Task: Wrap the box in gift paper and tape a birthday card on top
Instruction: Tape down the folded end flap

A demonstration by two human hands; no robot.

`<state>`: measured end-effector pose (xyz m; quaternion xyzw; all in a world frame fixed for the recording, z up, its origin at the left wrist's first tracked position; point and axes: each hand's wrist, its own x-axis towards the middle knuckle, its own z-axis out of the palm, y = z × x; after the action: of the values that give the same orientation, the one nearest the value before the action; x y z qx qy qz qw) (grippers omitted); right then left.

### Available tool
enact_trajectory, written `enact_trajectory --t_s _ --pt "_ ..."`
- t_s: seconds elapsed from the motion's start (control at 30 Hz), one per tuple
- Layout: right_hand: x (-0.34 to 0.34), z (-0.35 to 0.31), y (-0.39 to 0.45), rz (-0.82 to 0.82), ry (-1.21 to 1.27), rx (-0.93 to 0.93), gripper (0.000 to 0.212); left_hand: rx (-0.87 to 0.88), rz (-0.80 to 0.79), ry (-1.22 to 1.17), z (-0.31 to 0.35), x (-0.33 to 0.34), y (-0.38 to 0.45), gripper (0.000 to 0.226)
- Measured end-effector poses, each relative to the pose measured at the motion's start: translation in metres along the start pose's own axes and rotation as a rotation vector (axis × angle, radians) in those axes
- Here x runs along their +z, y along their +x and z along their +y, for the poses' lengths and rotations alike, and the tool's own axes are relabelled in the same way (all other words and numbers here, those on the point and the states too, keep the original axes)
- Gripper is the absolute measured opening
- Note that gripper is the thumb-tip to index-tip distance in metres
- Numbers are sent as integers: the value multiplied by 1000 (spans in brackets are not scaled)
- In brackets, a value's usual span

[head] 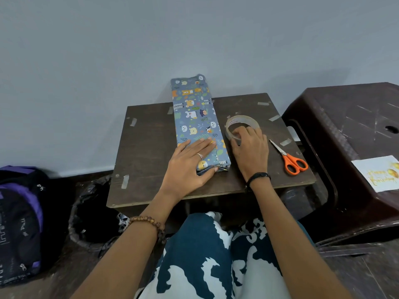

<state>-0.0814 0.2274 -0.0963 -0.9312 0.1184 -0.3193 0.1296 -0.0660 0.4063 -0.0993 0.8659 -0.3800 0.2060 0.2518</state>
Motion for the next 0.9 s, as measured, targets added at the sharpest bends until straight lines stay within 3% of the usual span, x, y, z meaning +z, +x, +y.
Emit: enact_trajectory --t_s 0.23,0.33,0.5,0.9 --pt "1 8 -3 48 37 -7 33 2 16 -15 -1 0 -1 54" --pt "-1 11 -3 91 -1 13 29 3 16 -18 -1 0 -1 54" --pt "0 13 -3 149 -7 16 6 -2 12 -17 -1 -1 -1 54" --pt "-6 -1 -5 -8 -209 -73 27 -3 12 -13 0 0 0 54"
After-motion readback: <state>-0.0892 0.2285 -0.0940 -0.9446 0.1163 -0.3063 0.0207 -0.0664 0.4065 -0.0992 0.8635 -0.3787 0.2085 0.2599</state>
